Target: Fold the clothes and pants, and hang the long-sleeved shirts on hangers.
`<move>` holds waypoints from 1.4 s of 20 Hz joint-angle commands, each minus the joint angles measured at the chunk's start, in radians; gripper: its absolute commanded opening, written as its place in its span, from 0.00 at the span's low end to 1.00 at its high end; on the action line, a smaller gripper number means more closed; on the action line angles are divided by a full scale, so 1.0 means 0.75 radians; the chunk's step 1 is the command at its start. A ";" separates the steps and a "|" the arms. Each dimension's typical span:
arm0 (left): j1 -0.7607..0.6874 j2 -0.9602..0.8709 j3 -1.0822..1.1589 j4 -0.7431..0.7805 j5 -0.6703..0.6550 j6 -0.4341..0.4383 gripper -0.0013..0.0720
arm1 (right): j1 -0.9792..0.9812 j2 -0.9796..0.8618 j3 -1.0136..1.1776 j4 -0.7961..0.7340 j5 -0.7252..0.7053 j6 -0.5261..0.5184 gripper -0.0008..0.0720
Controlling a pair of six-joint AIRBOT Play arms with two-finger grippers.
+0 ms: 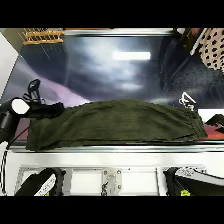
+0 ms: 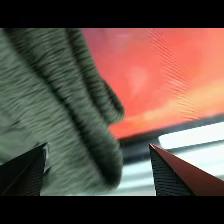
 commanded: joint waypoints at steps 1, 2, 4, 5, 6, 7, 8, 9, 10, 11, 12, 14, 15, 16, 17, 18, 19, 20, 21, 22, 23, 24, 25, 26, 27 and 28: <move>-0.166 -0.001 0.001 0.000 0.106 -0.053 0.03 | -0.075 -0.227 0.100 0.117 0.066 -0.169 1.00; -0.200 -0.001 0.001 0.000 0.120 -0.054 0.03 | -0.074 -0.282 0.138 0.157 0.092 -0.194 1.00; -0.248 -0.001 0.001 0.000 0.143 -0.057 0.03 | -0.074 -0.398 0.238 0.237 0.195 -0.207 1.00; -0.264 -0.001 0.001 0.000 0.148 -0.057 0.03 | -0.074 -0.450 0.287 0.252 0.241 -0.209 1.00; -0.277 -0.001 0.001 0.000 0.149 -0.057 0.03 | -0.073 -0.497 0.329 0.271 0.267 -0.211 1.00; -0.285 -0.002 0.001 0.001 0.152 -0.057 0.03 | -0.073 -0.529 0.351 0.294 0.285 -0.214 1.00; -0.284 -0.002 0.001 0.001 0.157 -0.057 0.03 | -0.071 -0.551 0.356 0.315 0.295 -0.231 1.00; -0.284 -0.002 0.001 0.001 0.163 -0.057 0.03 | -0.064 -0.568 0.356 0.315 0.310 -0.245 1.00; -0.284 -0.002 0.001 0.003 0.174 -0.057 0.03 | -0.056 -0.583 0.356 0.314 0.319 -0.261 1.00; -0.284 -0.002 0.001 0.003 0.183 -0.057 0.03 | -0.049 -0.596 0.356 0.315 0.318 -0.261 1.00; -0.284 -0.002 0.001 0.003 0.189 -0.057 0.03 | -0.040 -0.607 0.356 0.315 0.325 -0.261 1.00; -0.284 -0.005 0.001 0.003 0.200 -0.057 0.03 | -0.022 -0.620 0.356 0.316 0.340 -0.266 1.00; -0.284 -0.007 0.001 0.004 0.201 -0.057 0.03 | -0.018 -0.619 0.357 0.315 0.337 -0.266 1.00; -0.284 -0.010 0.001 0.003 0.202 -0.057 0.03 | -0.018 -0.618 0.363 0.315 0.338 -0.266 1.00; -0.284 -0.021 0.001 0.002 0.200 -0.057 0.03 | -0.021 -0.616 0.374 0.315 0.338 -0.283 1.00; -0.284 -0.039 0.001 0.001 0.198 -0.057 0.03 | -0.021 -0.610 0.390 0.313 0.339 -0.302 1.00; -0.284 -0.058 0.001 -0.002 0.197 -0.057 0.03 | -0.021 -0.600 0.408 0.314 0.347 -0.301 1.00; -0.285 -0.078 0.001 -0.008 0.197 -0.057 0.03 | -0.021 -0.584 0.427 0.314 0.356 -0.306 1.00; -0.284 -0.101 0.001 -0.042 0.198 -0.057 0.03 | -0.021 -0.563 0.445 0.314 0.365 -0.305 1.00; -0.284 -0.125 0.001 -0.073 0.198 -0.056 0.03 | -0.021 -0.544 0.459 0.316 0.382 -0.305 1.00; -0.284 -0.144 0.001 -0.083 0.198 -0.056 0.03 | -0.021 -0.523 0.465 0.315 0.390 -0.306 1.00; -0.284 -0.165 0.001 -0.106 0.198 -0.055 0.03 | -0.021 -0.507 0.465 0.315 0.392 -0.306 1.00; -0.285 -0.180 0.001 -0.107 0.197 -0.055 0.03 | -0.021 -0.495 0.465 0.315 0.399 -0.306 1.00; -0.284 -0.191 0.001 -0.107 0.196 -0.055 0.03 | -0.021 -0.491 0.465 0.315 0.400 -0.305 1.00; -0.284 -0.196 0.001 -0.106 0.197 -0.055 0.03 | -0.021 -0.490 0.465 0.315 0.414 -0.306 1.00; -0.284 -0.195 0.001 -0.105 0.198 -0.051 0.03 | -0.021 -0.490 0.465 0.315 0.419 -0.313 1.00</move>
